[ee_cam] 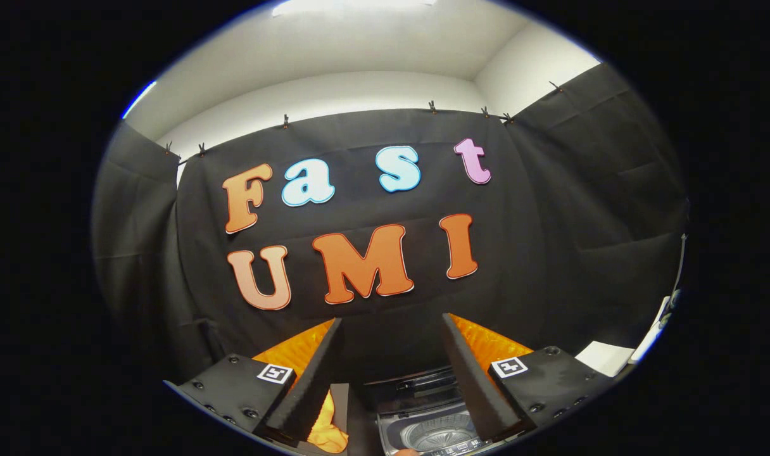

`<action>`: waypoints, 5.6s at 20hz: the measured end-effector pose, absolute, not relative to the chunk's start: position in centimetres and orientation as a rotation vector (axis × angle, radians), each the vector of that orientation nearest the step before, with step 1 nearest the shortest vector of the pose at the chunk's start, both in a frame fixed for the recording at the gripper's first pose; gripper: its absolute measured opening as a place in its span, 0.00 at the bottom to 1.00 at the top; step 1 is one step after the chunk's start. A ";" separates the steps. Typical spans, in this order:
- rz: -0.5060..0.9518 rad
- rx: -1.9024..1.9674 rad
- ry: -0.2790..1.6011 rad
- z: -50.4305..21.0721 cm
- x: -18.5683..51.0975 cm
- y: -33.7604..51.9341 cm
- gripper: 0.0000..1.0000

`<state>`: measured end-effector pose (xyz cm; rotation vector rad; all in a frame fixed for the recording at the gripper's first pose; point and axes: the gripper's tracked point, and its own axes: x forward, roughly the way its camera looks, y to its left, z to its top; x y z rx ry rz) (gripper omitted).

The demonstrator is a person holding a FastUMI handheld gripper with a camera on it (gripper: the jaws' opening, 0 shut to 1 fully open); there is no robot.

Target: Put the clothes into the washing machine and then close the washing machine lid.

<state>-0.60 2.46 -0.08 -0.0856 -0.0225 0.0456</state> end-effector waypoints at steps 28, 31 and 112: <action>0.286 -0.120 0.331 -19.6 3.3 21.6 0.99; 0.296 -0.147 0.397 -23.5 3.6 24.2 0.98; 0.082 -0.061 0.582 -26.9 10.4 -7.7 0.17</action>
